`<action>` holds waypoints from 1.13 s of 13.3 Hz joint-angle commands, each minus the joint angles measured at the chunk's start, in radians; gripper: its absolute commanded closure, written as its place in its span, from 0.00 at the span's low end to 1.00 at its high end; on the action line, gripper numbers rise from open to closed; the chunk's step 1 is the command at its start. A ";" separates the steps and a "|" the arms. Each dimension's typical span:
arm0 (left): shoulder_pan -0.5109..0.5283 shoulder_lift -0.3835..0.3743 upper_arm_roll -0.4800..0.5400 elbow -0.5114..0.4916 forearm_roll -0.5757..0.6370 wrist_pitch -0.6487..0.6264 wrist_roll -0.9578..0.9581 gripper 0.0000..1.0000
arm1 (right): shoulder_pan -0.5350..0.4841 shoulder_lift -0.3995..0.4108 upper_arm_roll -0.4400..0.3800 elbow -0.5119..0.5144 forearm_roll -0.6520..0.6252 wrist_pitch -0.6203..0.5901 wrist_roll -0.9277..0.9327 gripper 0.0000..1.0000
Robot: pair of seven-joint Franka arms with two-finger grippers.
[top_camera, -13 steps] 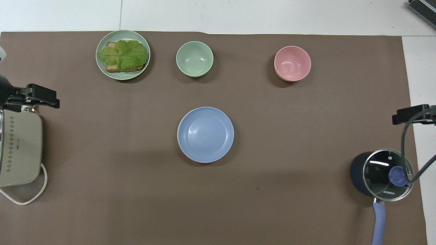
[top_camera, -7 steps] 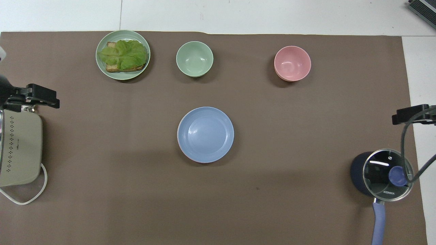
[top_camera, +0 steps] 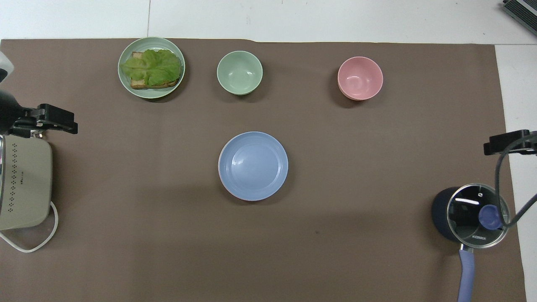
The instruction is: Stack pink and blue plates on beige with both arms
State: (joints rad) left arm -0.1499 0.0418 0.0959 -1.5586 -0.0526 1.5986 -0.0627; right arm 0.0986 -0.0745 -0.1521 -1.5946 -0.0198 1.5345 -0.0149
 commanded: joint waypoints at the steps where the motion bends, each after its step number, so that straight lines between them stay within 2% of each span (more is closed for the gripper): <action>1: 0.013 -0.013 0.005 -0.009 0.016 -0.009 0.003 0.00 | -0.008 -0.011 0.003 -0.013 -0.008 0.015 -0.023 0.00; 15: 0.015 -0.011 0.005 -0.008 0.016 -0.016 0.008 0.00 | -0.008 -0.011 0.003 -0.015 -0.005 0.015 -0.016 0.00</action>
State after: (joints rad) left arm -0.1399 0.0418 0.1038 -1.5586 -0.0526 1.5939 -0.0628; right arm 0.0986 -0.0745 -0.1522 -1.5953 -0.0198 1.5348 -0.0149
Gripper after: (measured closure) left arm 0.000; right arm 0.000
